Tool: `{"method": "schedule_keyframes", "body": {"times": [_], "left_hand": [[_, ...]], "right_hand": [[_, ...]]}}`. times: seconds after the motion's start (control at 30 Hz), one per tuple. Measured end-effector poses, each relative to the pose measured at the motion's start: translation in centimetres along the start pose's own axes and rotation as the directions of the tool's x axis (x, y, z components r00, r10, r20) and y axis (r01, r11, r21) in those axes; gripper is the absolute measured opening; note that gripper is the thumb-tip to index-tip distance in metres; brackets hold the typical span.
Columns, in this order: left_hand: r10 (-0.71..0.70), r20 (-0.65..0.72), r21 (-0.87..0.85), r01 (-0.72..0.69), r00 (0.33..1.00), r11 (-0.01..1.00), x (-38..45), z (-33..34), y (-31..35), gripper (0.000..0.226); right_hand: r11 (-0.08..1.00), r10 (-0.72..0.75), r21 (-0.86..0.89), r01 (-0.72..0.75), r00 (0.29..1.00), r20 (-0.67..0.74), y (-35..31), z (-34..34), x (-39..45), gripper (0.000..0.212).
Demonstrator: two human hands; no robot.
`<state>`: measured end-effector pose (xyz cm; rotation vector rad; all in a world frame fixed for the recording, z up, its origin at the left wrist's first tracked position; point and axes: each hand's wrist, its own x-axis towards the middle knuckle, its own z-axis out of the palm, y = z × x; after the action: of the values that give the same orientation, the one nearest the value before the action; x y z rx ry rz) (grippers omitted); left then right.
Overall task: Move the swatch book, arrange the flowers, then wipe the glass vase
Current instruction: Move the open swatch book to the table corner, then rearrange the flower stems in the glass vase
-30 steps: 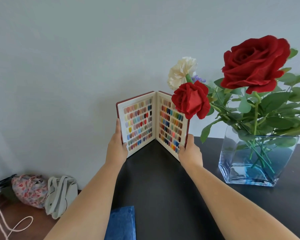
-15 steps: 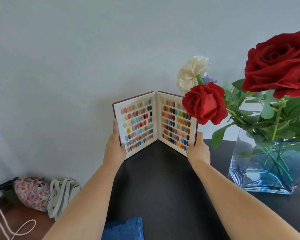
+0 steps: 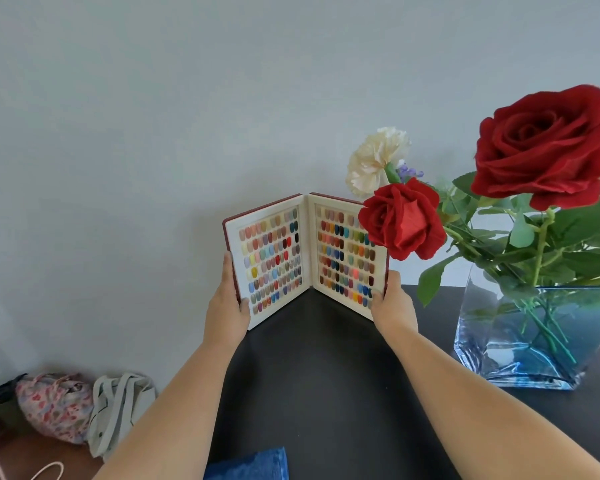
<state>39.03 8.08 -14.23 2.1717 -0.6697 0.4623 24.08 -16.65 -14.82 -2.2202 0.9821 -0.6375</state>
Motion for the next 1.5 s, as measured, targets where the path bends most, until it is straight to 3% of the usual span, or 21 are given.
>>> {"method": "schedule_keyframes", "body": {"times": [0.17, 0.4, 0.5, 0.63, 0.7, 1.1, 1.27, 1.5], "left_hand": [[-0.096, 0.015, -0.005, 0.096, 0.995, 0.995, -0.7, -0.1, -0.6, 0.112], [-0.137, 0.03, -0.042, 0.138, 0.99, 0.99, -1.8, -0.6, -0.6, 0.103], [-0.111, -0.004, -0.067, 0.111, 0.994, 0.992, -2.4, -0.8, 0.0, 0.088], [-0.121, -0.164, -0.122, 0.102, 0.979, 0.987, -3.9, -1.2, 1.2, 0.068], [-0.124, -0.146, -0.194, 0.094, 0.982, 0.977, -4.8, -1.5, 2.4, 0.062], [0.141, 0.151, -0.394, -0.071, 0.979, 0.916, -10.3, 0.5, 14.4, 0.047], [0.276, 0.201, -0.464, -0.157, 0.94, 0.872, -12.3, 2.5, 19.7, 0.045], [0.314, 0.21, -0.555, -0.151, 0.926, 0.818, -14.0, 5.6, 26.5, 0.044]], "right_hand": [[0.981, 0.061, 0.183, -0.059, 0.998, -0.005, 0.3, 0.4, -0.7, 0.04], [0.96, 0.06, 0.276, -0.048, 0.997, -0.037, 0.2, -0.3, -1.4, 0.051], [0.94, 0.078, 0.337, -0.055, 0.995, -0.057, 0.2, -0.8, -2.3, 0.056], [0.912, 0.148, 0.402, -0.083, 0.98, -0.132, 0.2, -1.7, -4.3, 0.065], [0.916, 0.123, 0.396, -0.064, 0.984, -0.126, 0.4, -2.1, -5.5, 0.062], [0.933, -0.105, 0.318, 0.169, 0.972, -0.209, 3.9, -10.3, -11.6, 0.04], [0.938, -0.157, 0.268, 0.219, 0.959, -0.234, 6.3, -14.7, -13.3, 0.041], [0.932, -0.132, 0.279, 0.233, 0.932, -0.337, 10.9, -20.7, -13.8, 0.037]]}}
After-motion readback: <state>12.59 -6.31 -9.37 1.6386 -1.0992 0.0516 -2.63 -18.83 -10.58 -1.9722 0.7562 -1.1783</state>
